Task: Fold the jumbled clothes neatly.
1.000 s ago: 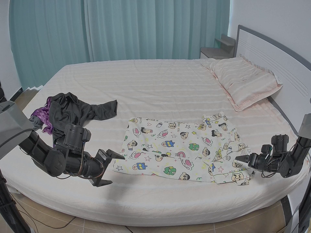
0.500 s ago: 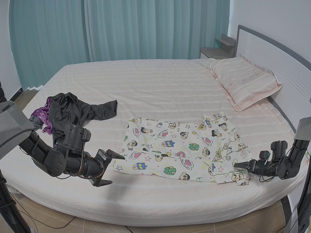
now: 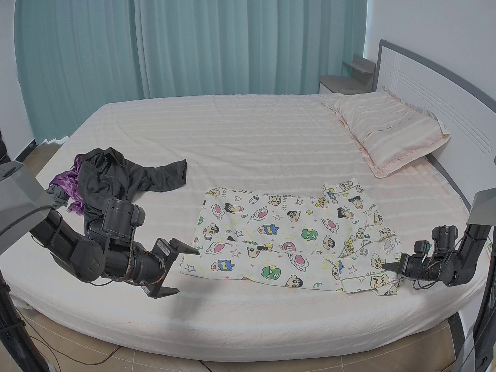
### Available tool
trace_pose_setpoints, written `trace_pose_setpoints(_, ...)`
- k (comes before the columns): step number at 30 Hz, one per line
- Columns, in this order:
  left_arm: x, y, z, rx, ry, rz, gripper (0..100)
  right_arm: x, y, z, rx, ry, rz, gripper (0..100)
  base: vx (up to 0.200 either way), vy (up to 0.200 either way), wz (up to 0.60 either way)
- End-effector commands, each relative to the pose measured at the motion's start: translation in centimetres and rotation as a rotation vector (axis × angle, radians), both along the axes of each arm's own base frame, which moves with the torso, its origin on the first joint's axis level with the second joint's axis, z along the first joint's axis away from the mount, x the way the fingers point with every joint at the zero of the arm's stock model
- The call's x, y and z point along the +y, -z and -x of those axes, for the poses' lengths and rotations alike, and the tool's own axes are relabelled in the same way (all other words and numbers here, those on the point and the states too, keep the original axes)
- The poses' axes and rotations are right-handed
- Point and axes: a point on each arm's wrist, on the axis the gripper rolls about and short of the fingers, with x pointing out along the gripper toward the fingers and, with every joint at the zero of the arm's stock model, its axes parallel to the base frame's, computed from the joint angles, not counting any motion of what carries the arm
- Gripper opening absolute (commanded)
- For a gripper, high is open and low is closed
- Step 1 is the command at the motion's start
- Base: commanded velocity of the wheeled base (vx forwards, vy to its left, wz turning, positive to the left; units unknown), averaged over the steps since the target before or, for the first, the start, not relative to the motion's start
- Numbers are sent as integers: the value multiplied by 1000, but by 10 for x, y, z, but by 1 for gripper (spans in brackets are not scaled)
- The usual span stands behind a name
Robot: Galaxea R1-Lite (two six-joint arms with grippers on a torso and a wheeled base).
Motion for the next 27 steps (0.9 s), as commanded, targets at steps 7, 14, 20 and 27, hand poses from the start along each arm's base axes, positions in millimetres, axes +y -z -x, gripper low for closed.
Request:
trace_pose_setpoints(7, 0, 0, 0, 1, 0, 0, 100, -14, -14, -3, -74, 48, 8, 0, 0, 0, 0)
trace_pose_setpoints(14, 0, 0, 0, -1, 0, 0, 100, -15, -17, -7, -95, 69, 7, 0, 0, 0, 0)
trace_pose_setpoints(20, 0, 0, 0, -1, 0, 0, 100, -15, -15, -4, -79, 74, 6, 100, 0, 0, 0)
trace_pose_setpoints(27, 0, -2, 0, 1, -8, 7, 100, -28, -32, 1, -106, 189, 49, 100, 0, 0, 0)
